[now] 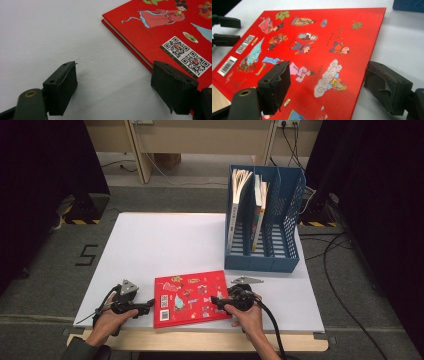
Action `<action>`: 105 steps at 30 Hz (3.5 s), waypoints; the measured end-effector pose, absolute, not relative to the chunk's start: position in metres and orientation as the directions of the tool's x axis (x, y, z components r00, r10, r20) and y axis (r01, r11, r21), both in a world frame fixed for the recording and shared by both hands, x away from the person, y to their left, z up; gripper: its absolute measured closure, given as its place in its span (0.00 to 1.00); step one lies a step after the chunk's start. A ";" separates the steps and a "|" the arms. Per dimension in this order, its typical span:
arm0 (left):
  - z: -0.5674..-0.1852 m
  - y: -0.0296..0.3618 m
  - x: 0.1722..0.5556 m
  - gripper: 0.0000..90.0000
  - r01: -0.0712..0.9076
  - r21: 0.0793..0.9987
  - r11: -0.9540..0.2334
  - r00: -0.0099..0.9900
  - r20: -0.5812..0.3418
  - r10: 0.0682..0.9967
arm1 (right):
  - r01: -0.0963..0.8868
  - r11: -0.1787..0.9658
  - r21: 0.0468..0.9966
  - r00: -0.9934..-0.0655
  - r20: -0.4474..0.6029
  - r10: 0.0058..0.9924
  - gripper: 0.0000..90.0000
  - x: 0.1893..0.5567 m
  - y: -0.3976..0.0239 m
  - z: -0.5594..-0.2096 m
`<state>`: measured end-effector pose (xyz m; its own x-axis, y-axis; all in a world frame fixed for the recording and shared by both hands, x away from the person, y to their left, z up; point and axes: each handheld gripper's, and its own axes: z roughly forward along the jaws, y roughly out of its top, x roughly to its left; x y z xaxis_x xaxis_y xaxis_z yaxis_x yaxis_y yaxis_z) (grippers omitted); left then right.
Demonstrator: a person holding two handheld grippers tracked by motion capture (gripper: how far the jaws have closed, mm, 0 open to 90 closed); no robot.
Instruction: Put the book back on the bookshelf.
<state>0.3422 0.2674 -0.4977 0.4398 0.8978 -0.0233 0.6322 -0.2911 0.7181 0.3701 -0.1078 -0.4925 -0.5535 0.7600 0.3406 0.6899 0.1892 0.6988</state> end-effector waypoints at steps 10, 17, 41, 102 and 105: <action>-0.497 0.268 0.339 0.23 0.632 0.711 -0.307 0.459 -0.024 0.888 | 0.702 0.144 0.698 -0.537 0.385 0.751 0.23 0.360 -0.112 -0.494; -0.497 0.266 0.338 0.23 0.633 0.715 -0.295 0.444 -0.023 0.896 | 0.748 0.004 0.664 -0.458 0.511 0.728 0.17 0.358 -0.116 -0.496; -0.494 0.228 0.320 0.77 0.629 0.736 -0.249 0.377 -0.009 0.926 | 0.498 0.071 0.864 -0.635 0.307 0.709 0.32 0.380 -0.078 -0.378; -0.502 0.261 0.367 0.16 0.652 0.742 -0.153 0.248 -0.019 0.969 | 0.396 0.017 0.918 -0.793 0.332 0.511 0.85 0.398 -0.036 -0.368; -0.503 0.269 0.371 0.16 0.651 0.747 -0.136 0.242 -0.034 0.970 | 0.454 -0.037 0.890 -0.756 0.407 0.512 0.85 0.404 -0.039 -0.370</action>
